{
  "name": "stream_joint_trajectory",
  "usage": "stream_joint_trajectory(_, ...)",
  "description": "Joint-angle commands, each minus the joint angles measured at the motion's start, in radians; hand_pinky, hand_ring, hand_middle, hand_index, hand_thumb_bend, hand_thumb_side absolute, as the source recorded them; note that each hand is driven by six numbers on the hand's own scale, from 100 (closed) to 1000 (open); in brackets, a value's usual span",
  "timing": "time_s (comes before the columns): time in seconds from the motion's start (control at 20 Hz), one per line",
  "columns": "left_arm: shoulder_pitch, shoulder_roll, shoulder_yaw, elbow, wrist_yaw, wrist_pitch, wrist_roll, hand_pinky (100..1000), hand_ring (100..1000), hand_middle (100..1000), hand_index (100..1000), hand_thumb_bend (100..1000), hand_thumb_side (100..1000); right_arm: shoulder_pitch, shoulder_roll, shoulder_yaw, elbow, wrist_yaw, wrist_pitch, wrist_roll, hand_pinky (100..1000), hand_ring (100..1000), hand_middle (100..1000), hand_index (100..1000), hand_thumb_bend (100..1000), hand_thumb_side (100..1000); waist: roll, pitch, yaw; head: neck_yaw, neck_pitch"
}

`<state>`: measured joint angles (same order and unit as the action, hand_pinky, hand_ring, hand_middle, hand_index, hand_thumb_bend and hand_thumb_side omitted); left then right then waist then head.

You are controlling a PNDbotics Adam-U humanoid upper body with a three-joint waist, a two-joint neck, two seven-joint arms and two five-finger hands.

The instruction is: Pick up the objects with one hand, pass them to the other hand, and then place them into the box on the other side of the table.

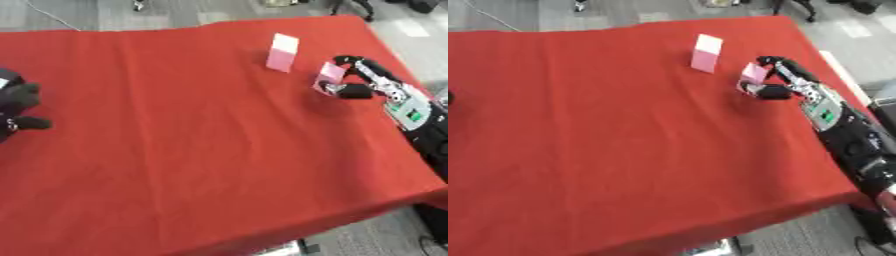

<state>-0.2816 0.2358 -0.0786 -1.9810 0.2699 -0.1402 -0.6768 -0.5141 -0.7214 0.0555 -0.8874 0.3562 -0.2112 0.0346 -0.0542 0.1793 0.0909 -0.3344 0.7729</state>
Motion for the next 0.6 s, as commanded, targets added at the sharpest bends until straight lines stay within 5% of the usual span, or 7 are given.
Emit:
stream_joint_trajectory(0.05, -0.015, 0.003, -0.001, -0.019, -0.001, -0.002, -0.006, 826, 994, 816, 921, 100, 692, -0.019, -0.038, -0.013, 0.012, -0.008, -0.001, -0.002, 894, 748, 824, 935, 327, 515, 0.001, -0.01, 0.002, -0.006, -0.003)
stream_joint_trajectory(0.45, -0.014, 0.001, -0.001, -0.019, -0.004, -0.002, -0.008, 822, 994, 816, 920, 100, 693, -0.017, -0.035, -0.012, 0.032, 0.015, 0.01, -0.014, 876, 676, 681, 889, 268, 471, 0.003, -0.01, 0.005, -0.009, -0.003)
stream_joint_trajectory(0.6, -0.014, 0.0, 0.0, -0.019, -0.003, 0.0, -0.007, 820, 994, 819, 919, 100, 692, -0.015, -0.034, -0.016, 0.021, 0.026, 0.011, -0.058, 842, 550, 497, 716, 221, 435, 0.003, -0.012, 0.002, -0.009, -0.003)
